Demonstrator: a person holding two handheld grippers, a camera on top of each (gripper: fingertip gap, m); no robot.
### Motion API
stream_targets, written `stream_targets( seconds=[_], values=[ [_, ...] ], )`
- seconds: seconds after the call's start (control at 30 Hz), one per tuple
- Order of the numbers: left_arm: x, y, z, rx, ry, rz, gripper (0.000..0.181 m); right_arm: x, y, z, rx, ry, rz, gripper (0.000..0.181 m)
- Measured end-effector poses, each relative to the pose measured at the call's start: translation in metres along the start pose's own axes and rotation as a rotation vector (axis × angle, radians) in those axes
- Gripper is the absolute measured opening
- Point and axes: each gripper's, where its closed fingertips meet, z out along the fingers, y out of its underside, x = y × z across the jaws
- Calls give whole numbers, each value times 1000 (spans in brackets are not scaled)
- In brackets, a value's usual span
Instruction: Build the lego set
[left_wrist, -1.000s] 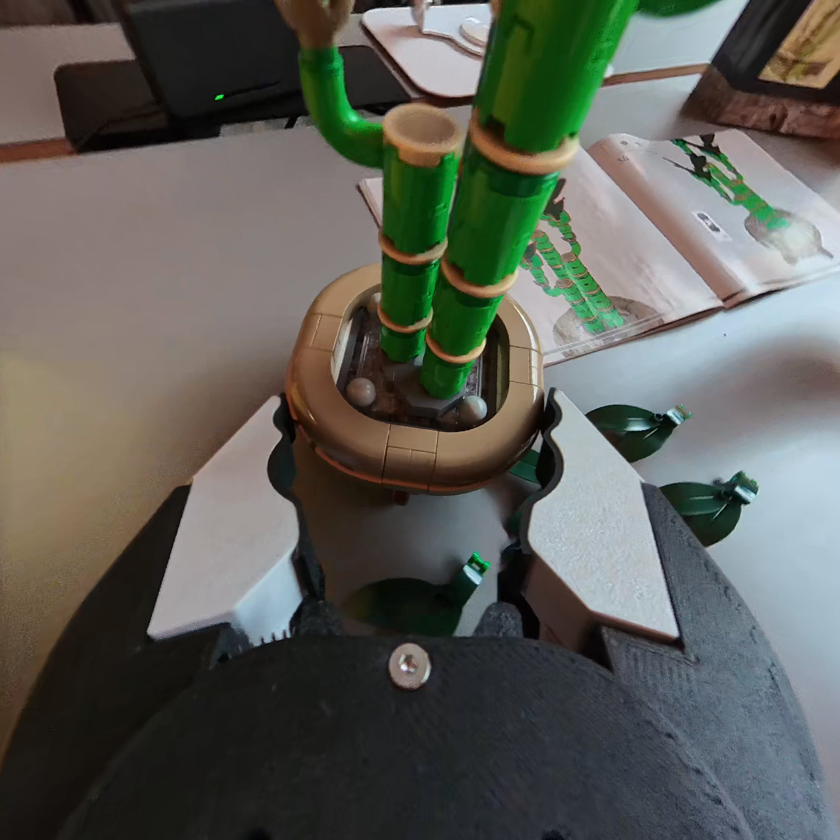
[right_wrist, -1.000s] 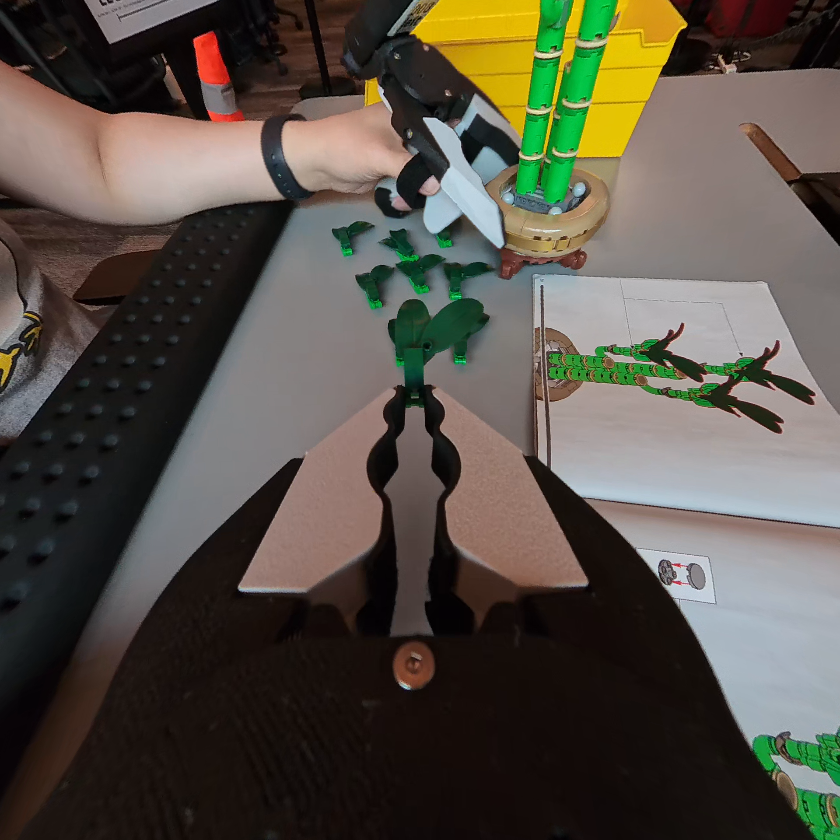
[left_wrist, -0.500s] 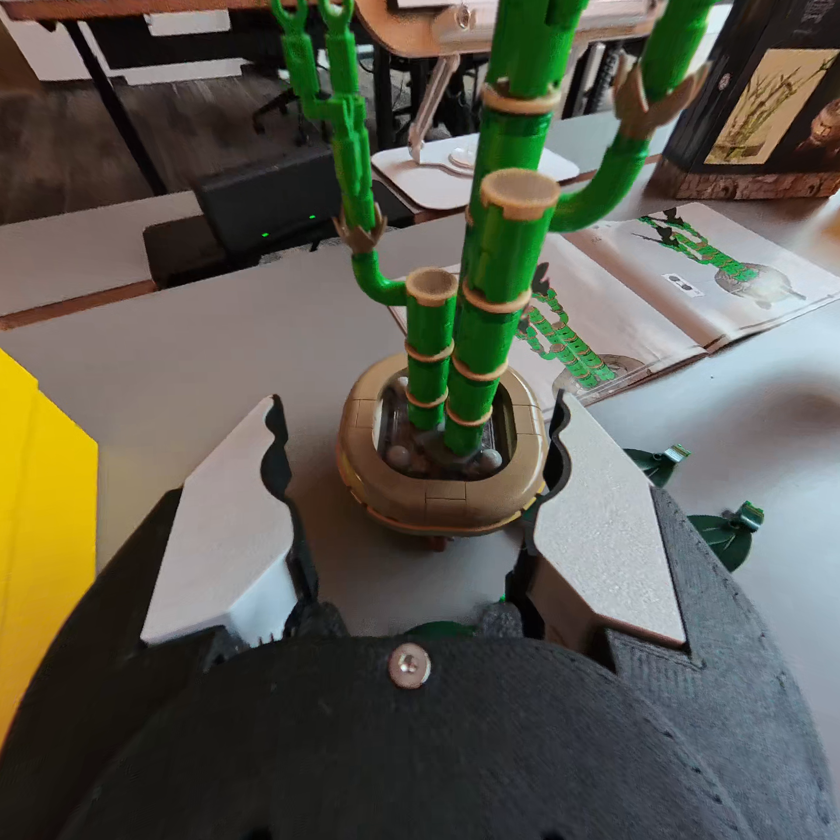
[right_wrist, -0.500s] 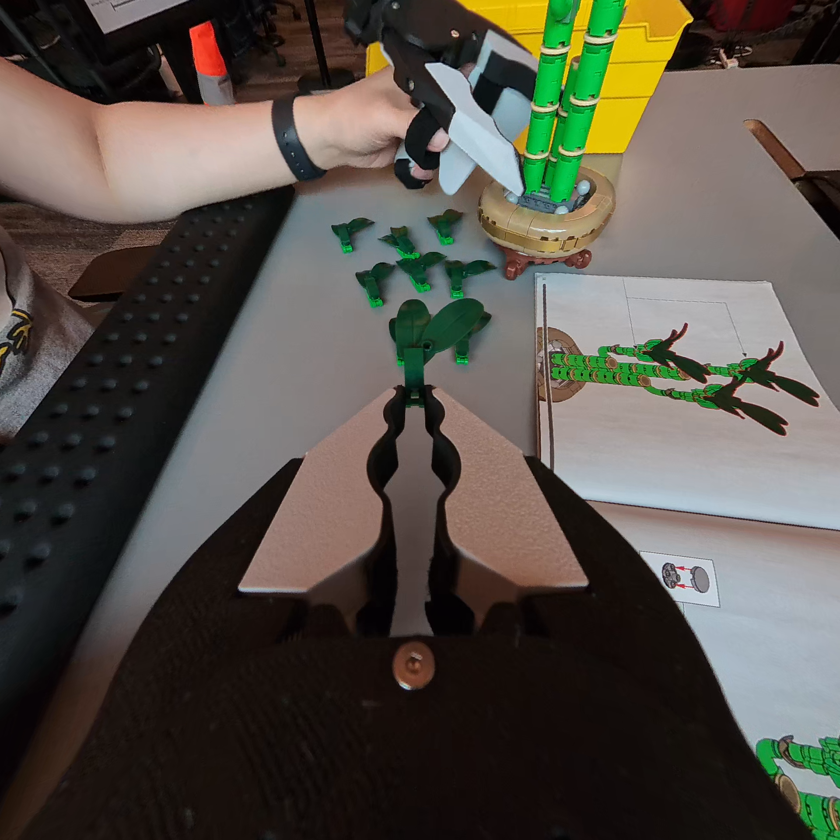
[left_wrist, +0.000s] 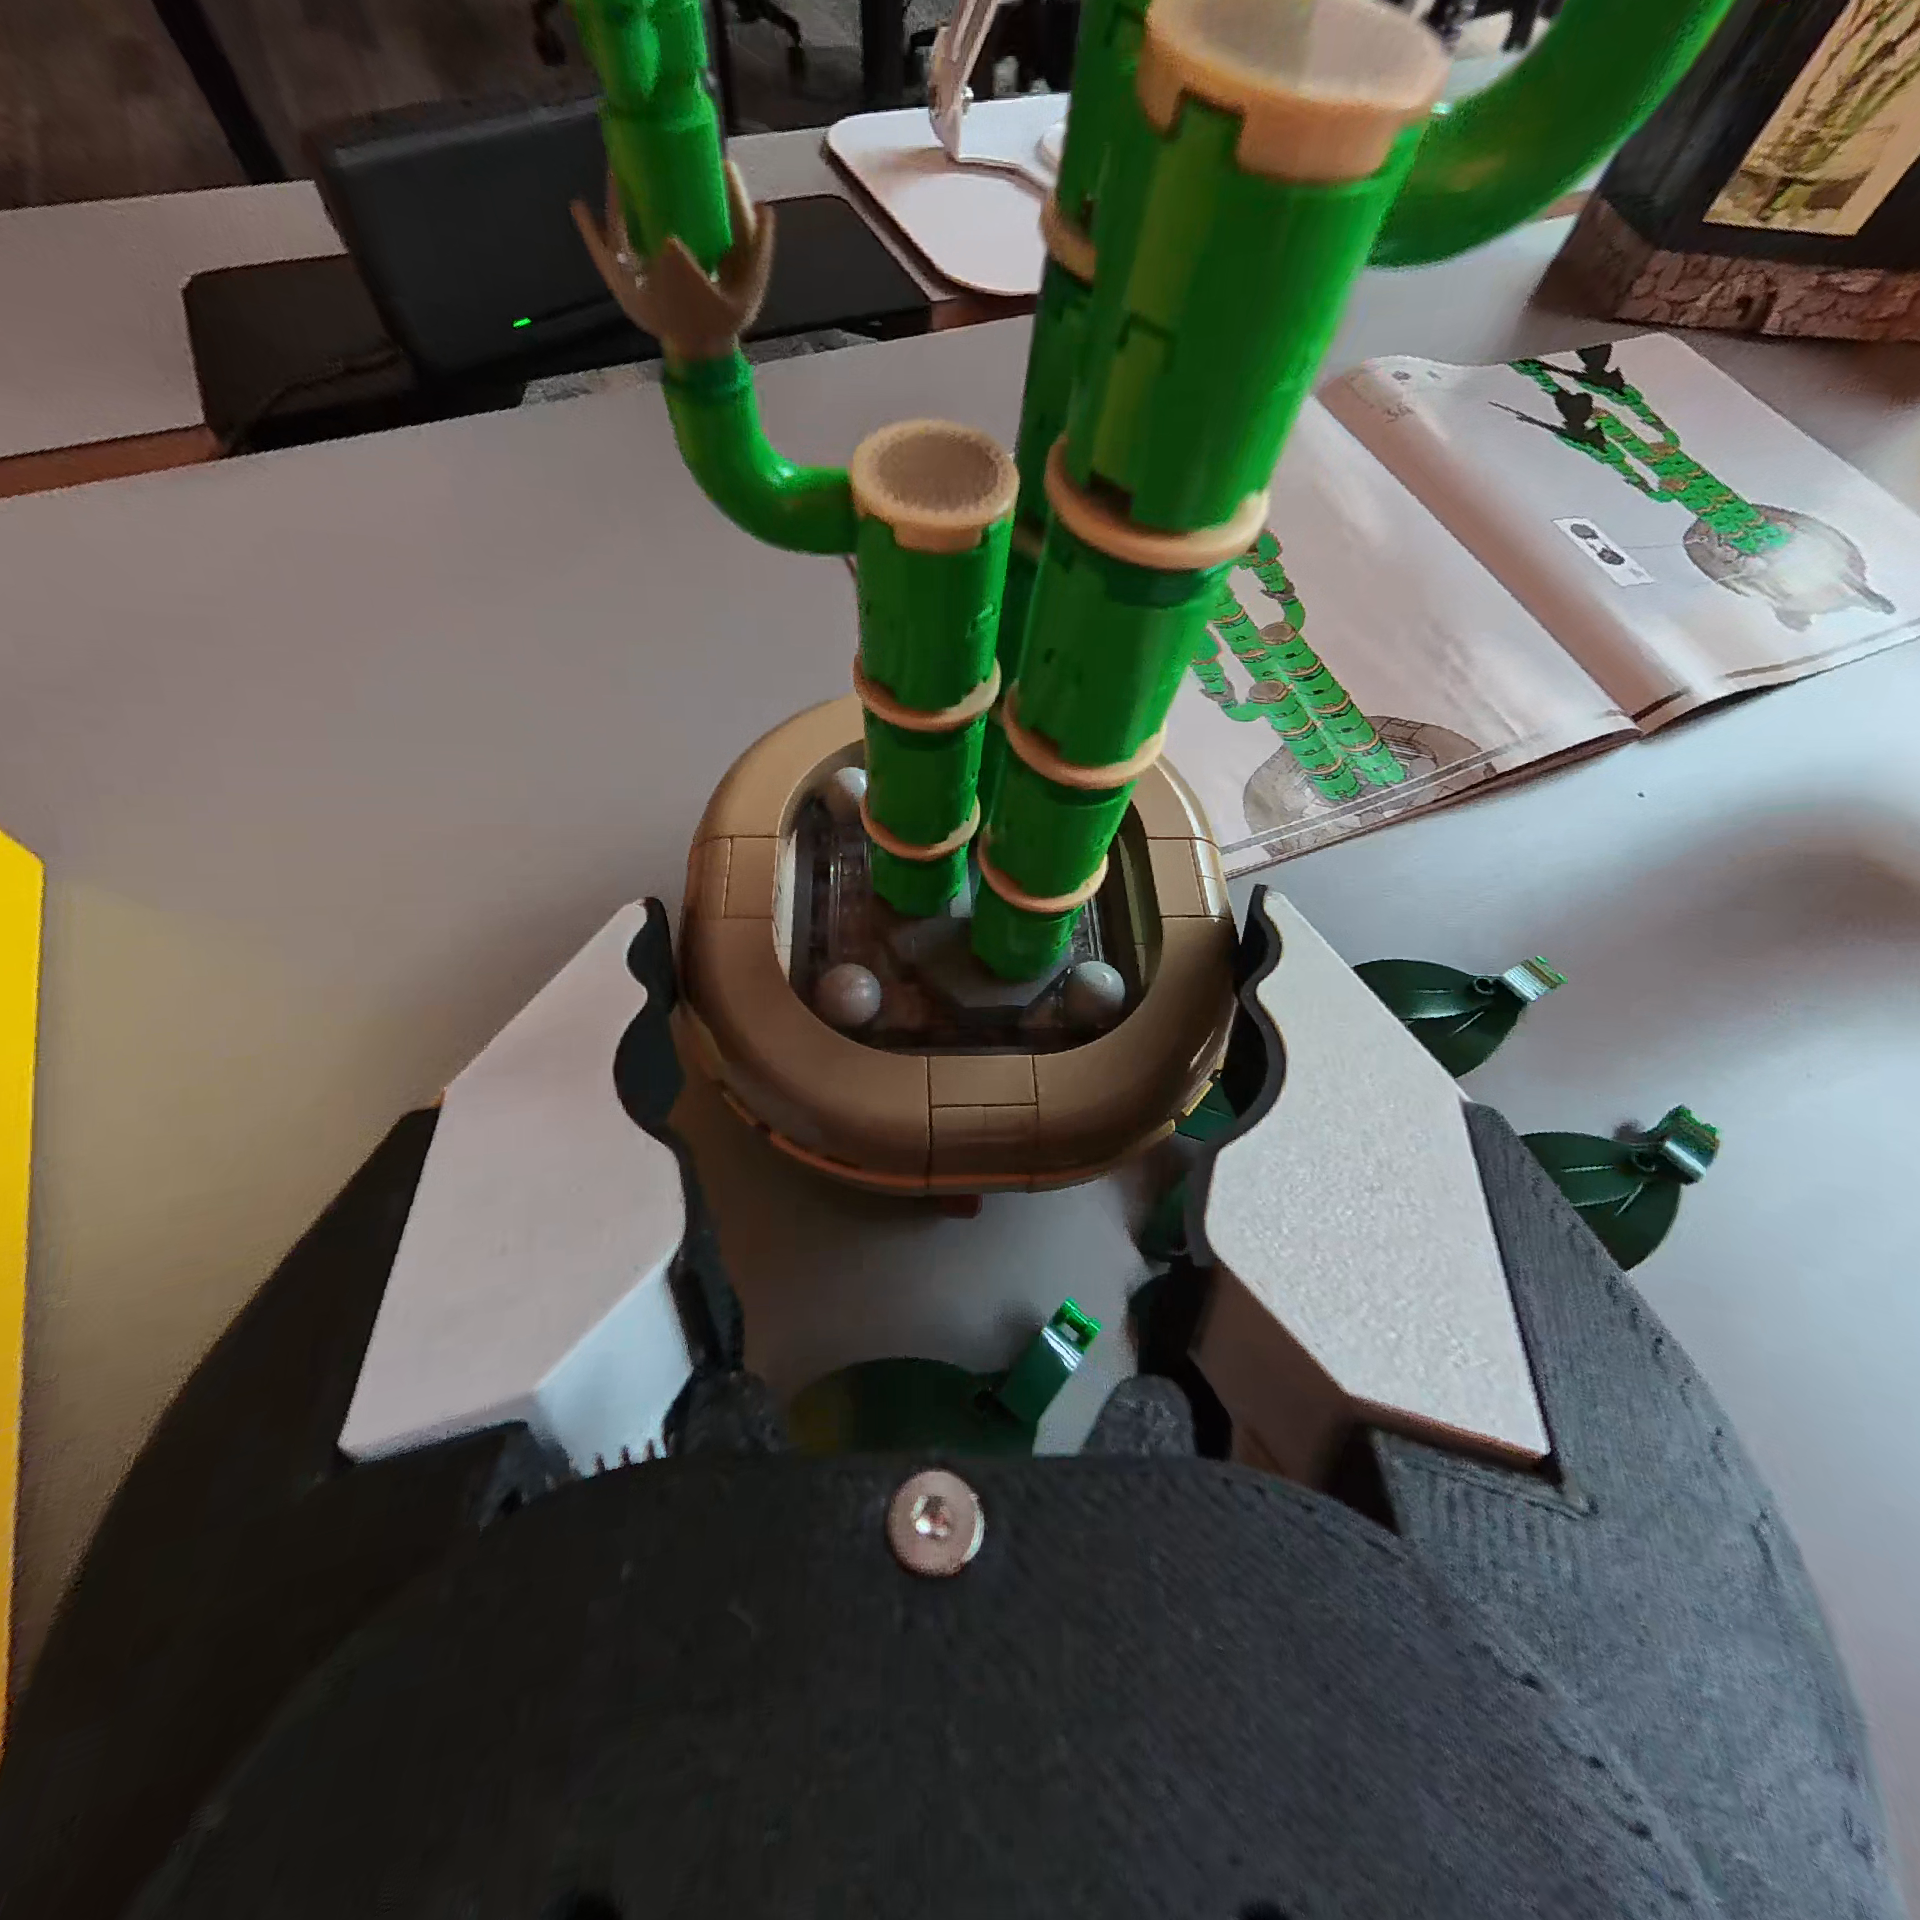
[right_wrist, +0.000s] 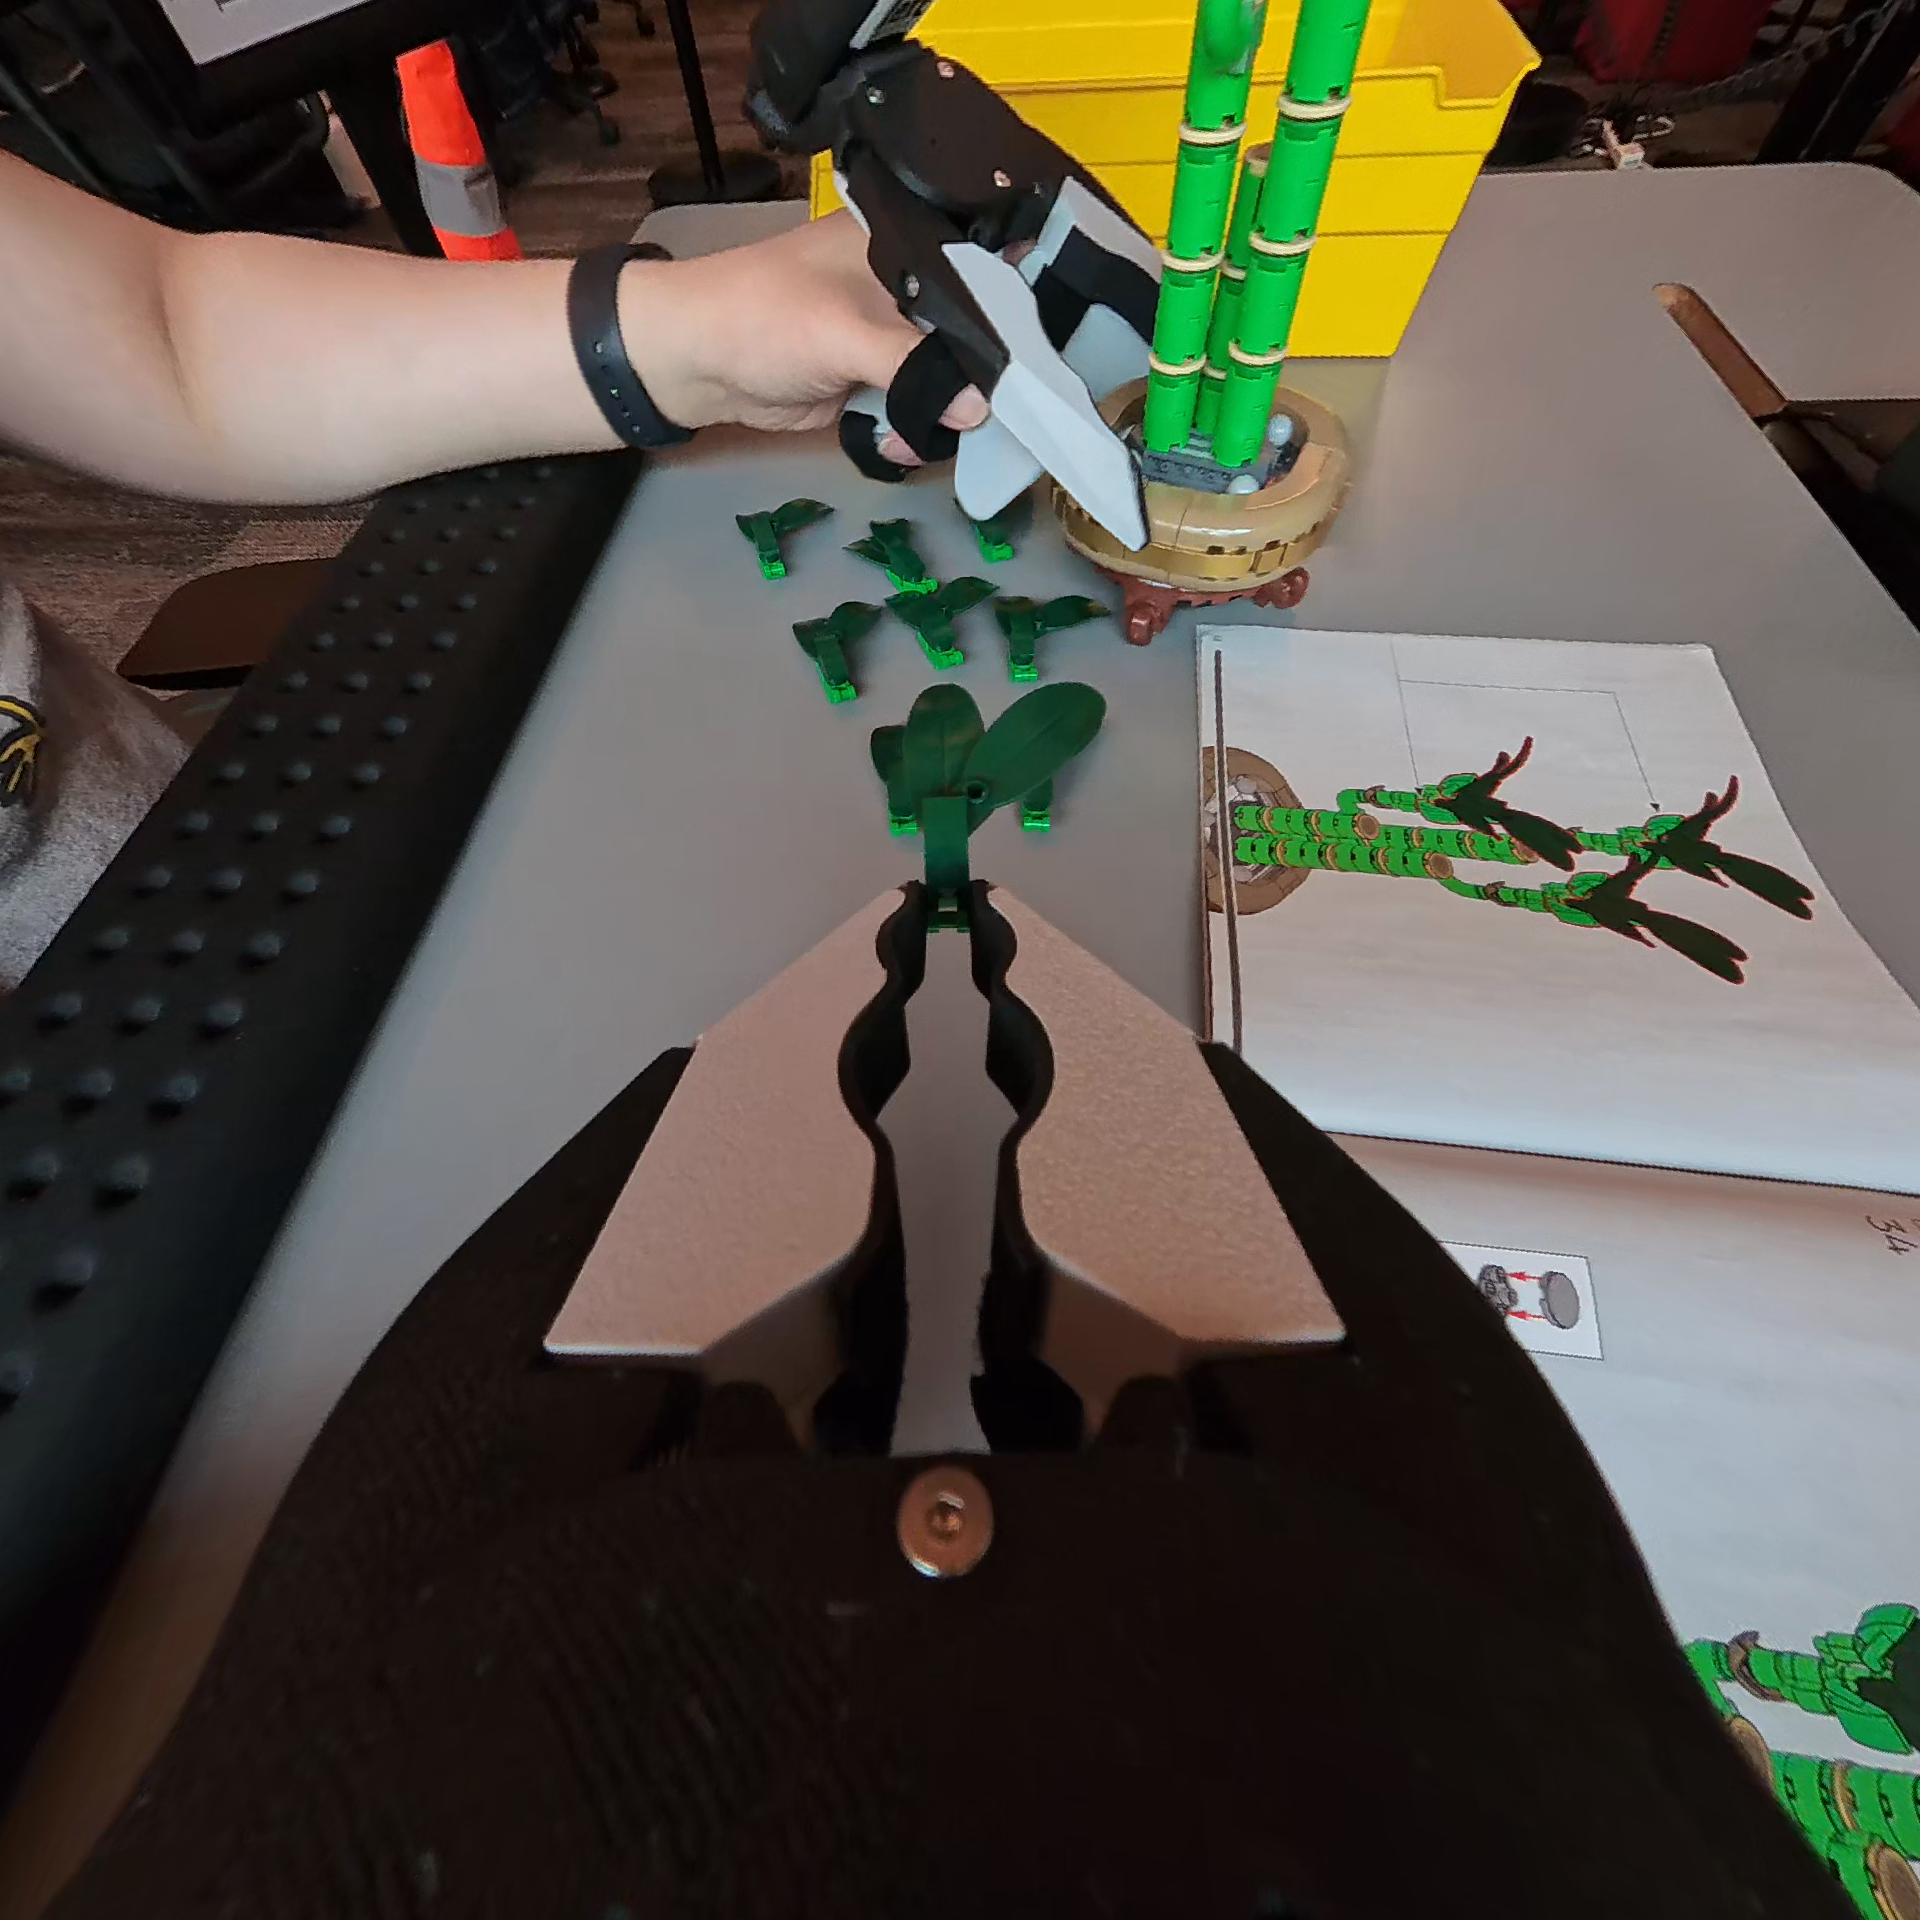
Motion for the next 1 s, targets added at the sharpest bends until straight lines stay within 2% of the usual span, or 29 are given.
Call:
stream_targets(
  seconds=[0.3, 0.53, 0.73, 1.0],
  values=[
    [-5, 1, -3, 14, -133, -74, 107, 8, 2, -6, 7, 30, 17, 6],
    [-2, 0, -5, 18, -83, -39, 109, 11, 7, -6, -4, 36, 25, 6],
    [-3, -1, -7, 20, -72, 12, 102, 12, 12, -5, -21, 34, 24, 6],
    [-2, -1, -9, 17, -86, -18, 100, 11, 7, -6, -14, 51, -27, 6]
  ],
)
